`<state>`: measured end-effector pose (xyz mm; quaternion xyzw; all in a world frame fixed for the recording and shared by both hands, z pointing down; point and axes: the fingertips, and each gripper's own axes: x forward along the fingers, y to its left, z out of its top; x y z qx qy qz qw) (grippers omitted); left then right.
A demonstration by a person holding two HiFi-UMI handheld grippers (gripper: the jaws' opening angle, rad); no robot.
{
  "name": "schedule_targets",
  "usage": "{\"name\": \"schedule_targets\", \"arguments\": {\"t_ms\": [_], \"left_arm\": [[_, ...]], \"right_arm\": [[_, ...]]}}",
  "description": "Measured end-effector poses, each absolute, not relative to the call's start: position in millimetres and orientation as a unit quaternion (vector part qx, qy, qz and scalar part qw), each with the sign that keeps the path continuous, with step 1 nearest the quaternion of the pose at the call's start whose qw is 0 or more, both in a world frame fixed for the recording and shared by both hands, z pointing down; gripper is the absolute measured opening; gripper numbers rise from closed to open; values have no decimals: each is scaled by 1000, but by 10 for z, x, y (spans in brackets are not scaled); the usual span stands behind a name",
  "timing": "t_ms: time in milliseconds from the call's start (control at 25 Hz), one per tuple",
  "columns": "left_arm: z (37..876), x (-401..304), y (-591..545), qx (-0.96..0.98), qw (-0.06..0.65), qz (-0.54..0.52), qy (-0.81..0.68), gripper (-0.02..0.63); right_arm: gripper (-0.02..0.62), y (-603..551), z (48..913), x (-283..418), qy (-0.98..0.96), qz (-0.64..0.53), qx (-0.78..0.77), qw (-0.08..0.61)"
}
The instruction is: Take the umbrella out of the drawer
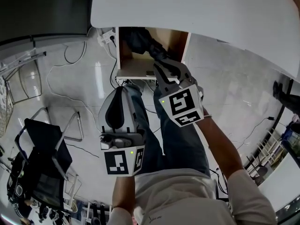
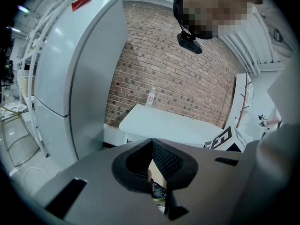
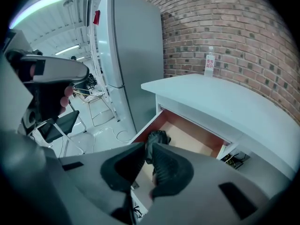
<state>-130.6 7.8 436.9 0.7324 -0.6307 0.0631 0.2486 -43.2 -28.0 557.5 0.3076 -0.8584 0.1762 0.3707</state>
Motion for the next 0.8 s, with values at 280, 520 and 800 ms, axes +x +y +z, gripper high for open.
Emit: {"name": "schedule_targets", "arguments": {"t_ms": [280, 520, 800], "left_arm": [[4486, -1333, 61, 734, 246, 53, -630, 15], [4585, -1299, 18, 742, 249, 52, -621, 15], [4621, -1384, -10, 735, 254, 48, -626, 15]], "right_arm": [[65, -286, 5957, -444, -846, 168, 296, 410], [89, -364, 6212, -443, -835, 165, 299, 431], [113, -410, 6548, -471, -823, 161, 281, 466]]}}
